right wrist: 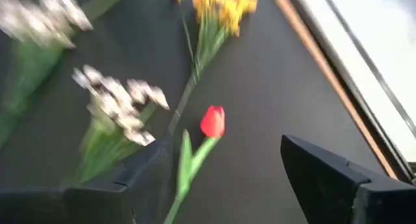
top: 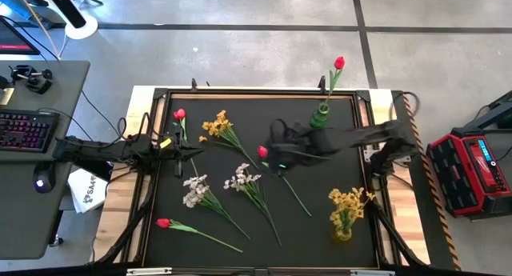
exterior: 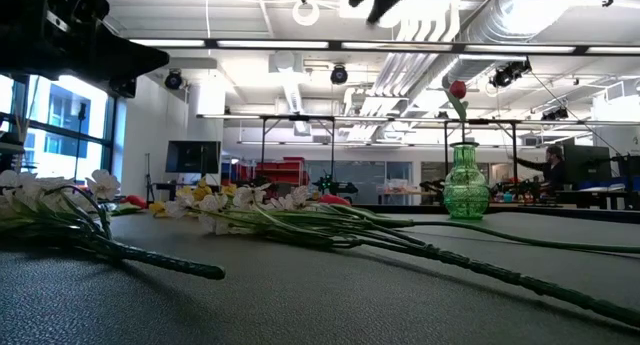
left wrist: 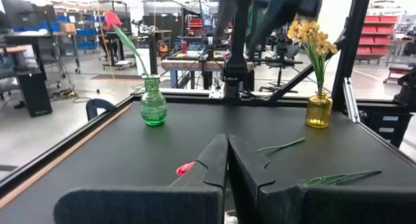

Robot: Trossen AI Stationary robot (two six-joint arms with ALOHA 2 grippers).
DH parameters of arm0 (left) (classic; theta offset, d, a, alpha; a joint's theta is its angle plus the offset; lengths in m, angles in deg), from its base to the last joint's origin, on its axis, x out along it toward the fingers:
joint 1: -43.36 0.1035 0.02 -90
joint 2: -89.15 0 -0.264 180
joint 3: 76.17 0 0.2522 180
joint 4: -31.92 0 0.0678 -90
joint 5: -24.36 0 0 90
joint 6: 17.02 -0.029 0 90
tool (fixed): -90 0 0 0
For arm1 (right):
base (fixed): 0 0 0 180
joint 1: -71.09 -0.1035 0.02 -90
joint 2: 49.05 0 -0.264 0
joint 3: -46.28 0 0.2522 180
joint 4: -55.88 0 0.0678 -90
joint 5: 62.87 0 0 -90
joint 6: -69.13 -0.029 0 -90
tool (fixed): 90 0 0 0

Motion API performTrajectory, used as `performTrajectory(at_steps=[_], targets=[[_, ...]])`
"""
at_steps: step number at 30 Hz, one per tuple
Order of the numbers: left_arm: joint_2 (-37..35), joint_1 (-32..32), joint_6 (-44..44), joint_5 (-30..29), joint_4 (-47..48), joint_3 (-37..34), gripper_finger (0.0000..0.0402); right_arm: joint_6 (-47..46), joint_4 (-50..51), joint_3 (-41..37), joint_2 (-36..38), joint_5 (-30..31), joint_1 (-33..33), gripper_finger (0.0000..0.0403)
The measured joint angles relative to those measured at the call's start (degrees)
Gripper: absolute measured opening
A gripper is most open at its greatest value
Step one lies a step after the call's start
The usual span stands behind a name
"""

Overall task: Sort flowers into vase by color
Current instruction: Put the bottom right red flower into the green vase

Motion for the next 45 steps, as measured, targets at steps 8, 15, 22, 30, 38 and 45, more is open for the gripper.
performTrajectory(at_steps=[8, 15, 22, 30, 38, 45], targets=[[0.0, 0.0, 1.6, 0.0, 2.0, 0.0, 0.0, 9.4, 0.8, -0.2, -13.5, -9.5, 6.9, 0.0263], [0.0, 0.0, 1.5, 0.0, 6.8, 0.0, 0.0, 10.8, -10.9, -15.9, -9.7, -13.5, 9.4, 0.0259], [0.0, 0.0, 1.3, 0.0, 6.8, 0.0, 0.0, 11.7, -42.2, -41.4, 2.0, -17.9, 9.9, 0.0259], [0.0, 0.0, -0.1, 0.0, 2.6, 0.0, 0.0, 8.6, -54.6, -51.8, 2.1, -12.3, 8.4, 0.0259], [0.0, 0.0, -3.7, -0.1, -4.9, 0.0, 0.0, 5.9, -64.5, -56.8, 2.1, -18.0, 7.1, 0.0259], [0.0, 0.0, -8.6, -1.4, -5.8, 0.0, 0.0, 6.0, -64.3, -57.9, 2.1, -14.8, 7.0, 0.0214]])
